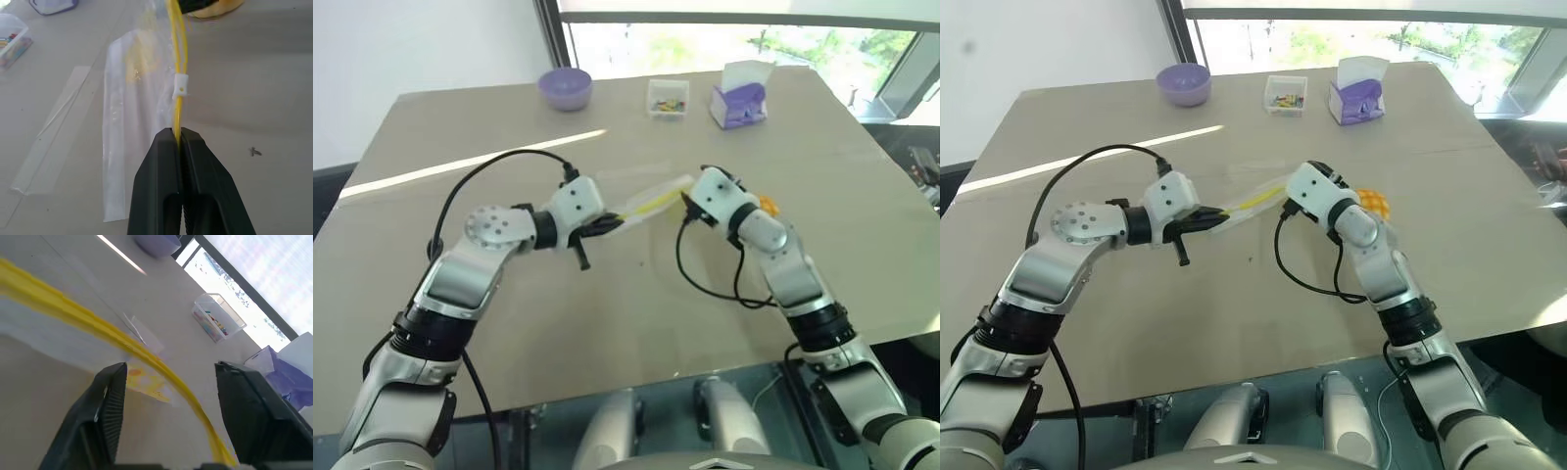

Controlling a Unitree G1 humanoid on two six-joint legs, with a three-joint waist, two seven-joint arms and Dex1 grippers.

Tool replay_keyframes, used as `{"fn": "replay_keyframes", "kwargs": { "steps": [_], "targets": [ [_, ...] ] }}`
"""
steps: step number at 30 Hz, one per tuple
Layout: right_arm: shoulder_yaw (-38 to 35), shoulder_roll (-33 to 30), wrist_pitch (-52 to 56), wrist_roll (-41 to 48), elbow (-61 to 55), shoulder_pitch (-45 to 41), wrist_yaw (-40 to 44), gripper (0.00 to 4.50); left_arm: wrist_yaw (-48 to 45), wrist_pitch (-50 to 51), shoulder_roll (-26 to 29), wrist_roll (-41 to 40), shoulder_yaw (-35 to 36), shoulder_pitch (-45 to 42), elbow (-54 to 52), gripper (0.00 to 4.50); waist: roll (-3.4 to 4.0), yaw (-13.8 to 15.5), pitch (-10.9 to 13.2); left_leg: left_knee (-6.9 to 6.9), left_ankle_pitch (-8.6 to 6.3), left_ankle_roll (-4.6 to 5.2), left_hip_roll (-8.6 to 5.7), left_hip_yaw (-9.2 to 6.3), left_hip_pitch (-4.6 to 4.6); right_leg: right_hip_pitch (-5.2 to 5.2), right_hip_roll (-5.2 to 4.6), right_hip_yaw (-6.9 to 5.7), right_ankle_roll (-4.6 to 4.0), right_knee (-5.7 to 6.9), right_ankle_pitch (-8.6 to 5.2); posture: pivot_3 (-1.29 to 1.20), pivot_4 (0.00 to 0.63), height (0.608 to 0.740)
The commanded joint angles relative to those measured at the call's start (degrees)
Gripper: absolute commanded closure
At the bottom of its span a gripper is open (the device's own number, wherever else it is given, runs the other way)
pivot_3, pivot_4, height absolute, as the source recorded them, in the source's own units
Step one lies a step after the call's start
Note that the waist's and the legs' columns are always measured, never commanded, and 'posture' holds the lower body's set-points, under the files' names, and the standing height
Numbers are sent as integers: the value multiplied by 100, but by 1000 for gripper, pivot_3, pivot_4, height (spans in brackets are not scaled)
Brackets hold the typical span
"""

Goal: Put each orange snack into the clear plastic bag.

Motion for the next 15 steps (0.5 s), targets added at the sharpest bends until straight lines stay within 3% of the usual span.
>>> {"fn": "replay_keyframes", "kwargs": {
  "steps": [1,4,8,15],
  "targets": [
    [-228,-193,2,261,-602,212,241,1684,-22,-218,2,91,223,-136,-21,4500,0,-1,0,0,0,1,0,0,0,0,0,0,0,0,0,0,150,740],
    [-385,-343,158,525,-965,446,433,2576,-39,-269,-11,141,270,-164,41,4500,0,8,0,0,-2,3,0,-1,-1,1,0,-1,0,0,0,0,150,740],
    [-654,-588,438,997,-1702,890,794,4457,-61,-438,-24,245,265,-229,151,4500,0,7,0,5,-6,10,0,0,0,1,0,-1,1,3,0,0,150,740],
    [-668,-461,881,1558,-2355,938,862,4457,-131,-562,-82,320,272,-314,280,4500,0,-5,0,15,-13,22,3,1,0,4,1,-1,2,6,0,0,150,740]
  ]
}}
